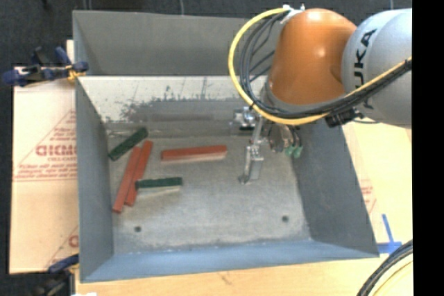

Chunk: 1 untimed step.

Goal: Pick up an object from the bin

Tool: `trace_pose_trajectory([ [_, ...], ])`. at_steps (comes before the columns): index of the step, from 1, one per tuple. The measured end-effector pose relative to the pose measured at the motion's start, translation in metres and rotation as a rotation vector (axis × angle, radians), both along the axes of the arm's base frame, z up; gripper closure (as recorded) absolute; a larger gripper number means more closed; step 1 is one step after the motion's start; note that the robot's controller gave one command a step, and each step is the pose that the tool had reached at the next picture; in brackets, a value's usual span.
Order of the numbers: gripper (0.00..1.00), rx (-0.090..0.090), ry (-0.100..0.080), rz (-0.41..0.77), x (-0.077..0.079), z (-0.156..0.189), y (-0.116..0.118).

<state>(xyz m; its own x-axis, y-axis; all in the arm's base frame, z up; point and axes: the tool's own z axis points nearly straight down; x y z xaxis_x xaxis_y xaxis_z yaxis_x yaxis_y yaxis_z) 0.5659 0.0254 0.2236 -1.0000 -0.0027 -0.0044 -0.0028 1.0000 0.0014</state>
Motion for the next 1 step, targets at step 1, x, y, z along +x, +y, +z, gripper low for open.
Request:
trace_pose_trajectory([
  [1,0.0,0.0,0.0,0.0,0.0,0.0,0.0],
])
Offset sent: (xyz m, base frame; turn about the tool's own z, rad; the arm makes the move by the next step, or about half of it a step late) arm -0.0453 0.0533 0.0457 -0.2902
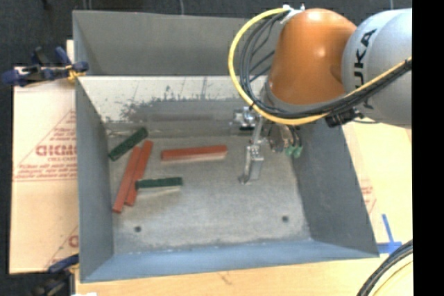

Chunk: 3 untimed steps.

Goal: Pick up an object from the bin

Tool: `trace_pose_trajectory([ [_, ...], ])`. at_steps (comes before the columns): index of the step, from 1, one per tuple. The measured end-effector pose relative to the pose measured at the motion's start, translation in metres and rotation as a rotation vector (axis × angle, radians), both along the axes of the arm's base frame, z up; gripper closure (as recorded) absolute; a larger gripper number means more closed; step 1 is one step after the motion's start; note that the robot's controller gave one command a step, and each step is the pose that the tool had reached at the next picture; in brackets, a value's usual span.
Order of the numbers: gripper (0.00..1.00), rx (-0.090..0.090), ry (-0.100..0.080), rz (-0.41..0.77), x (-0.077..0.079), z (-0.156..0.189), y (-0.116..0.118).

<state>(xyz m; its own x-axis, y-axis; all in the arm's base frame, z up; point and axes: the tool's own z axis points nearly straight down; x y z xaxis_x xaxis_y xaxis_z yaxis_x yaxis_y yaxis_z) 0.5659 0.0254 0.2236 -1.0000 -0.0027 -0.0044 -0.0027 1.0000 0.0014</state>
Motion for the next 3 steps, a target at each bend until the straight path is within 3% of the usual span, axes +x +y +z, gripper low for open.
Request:
trace_pose_trajectory([
  [1,0.0,-0.004,0.005,0.077,-0.013,0.011,0.012],
  [2,0.0,-0.002,-0.015,0.226,-0.002,-0.006,0.034],
  [3,0.0,0.0,-0.003,0.112,0.021,-0.053,0.045],
])
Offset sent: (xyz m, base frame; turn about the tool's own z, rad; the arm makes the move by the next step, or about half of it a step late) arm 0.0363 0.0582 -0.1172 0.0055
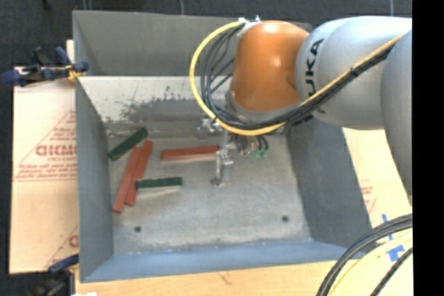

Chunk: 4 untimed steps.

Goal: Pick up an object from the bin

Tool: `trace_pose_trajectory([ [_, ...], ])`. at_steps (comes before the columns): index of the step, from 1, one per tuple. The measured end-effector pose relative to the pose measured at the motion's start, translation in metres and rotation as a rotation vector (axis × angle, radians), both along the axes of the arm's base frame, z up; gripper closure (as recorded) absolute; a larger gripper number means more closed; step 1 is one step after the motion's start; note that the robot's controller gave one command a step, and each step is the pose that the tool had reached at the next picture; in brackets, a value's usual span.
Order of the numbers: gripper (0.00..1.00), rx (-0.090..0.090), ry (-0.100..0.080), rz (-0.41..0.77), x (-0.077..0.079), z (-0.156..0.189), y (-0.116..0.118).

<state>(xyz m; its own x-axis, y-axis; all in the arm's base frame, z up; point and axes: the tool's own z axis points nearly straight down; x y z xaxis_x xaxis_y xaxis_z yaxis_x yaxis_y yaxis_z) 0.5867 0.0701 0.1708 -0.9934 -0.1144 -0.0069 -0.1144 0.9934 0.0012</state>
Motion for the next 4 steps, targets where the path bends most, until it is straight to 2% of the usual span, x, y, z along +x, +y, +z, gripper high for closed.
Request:
trace_pose_trajectory([
  [1,0.0,-0.004,-0.003,0.288,0.03,-0.037,0.002],
  [2,1.0,-0.002,0.002,0.186,-0.002,-0.092,-0.04],
  [3,1.0,-0.002,0.002,0.185,-0.002,-0.092,-0.04],
  [4,0.0,-0.005,-0.006,0.116,0.011,0.042,-0.104],
])
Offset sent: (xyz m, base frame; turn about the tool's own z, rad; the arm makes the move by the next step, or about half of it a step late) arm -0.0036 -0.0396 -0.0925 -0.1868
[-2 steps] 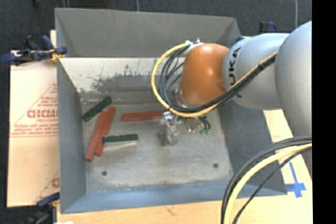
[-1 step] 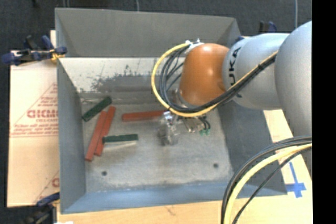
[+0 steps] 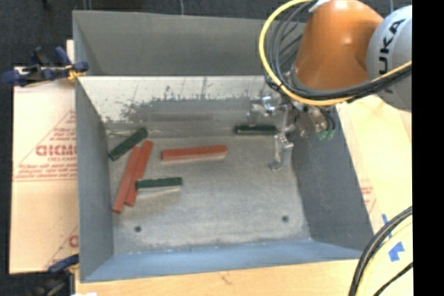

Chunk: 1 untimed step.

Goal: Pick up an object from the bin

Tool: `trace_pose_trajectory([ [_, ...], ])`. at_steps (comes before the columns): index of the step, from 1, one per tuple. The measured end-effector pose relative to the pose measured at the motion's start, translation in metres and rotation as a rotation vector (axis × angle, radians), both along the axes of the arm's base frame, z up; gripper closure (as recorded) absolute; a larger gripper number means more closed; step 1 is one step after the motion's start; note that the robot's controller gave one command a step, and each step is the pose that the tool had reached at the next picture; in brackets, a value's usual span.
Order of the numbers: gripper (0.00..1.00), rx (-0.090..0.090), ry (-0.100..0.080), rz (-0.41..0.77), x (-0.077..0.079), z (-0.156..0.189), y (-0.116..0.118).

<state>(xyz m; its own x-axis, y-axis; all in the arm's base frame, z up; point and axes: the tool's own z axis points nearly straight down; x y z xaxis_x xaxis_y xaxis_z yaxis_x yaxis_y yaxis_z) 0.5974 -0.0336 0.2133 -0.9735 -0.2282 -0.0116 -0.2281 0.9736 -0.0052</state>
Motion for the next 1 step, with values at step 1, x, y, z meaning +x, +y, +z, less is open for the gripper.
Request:
trace_pose_trajectory([
  [1,0.0,0.002,0.007,0.003,-0.0013,-0.0046,0.0024],
])
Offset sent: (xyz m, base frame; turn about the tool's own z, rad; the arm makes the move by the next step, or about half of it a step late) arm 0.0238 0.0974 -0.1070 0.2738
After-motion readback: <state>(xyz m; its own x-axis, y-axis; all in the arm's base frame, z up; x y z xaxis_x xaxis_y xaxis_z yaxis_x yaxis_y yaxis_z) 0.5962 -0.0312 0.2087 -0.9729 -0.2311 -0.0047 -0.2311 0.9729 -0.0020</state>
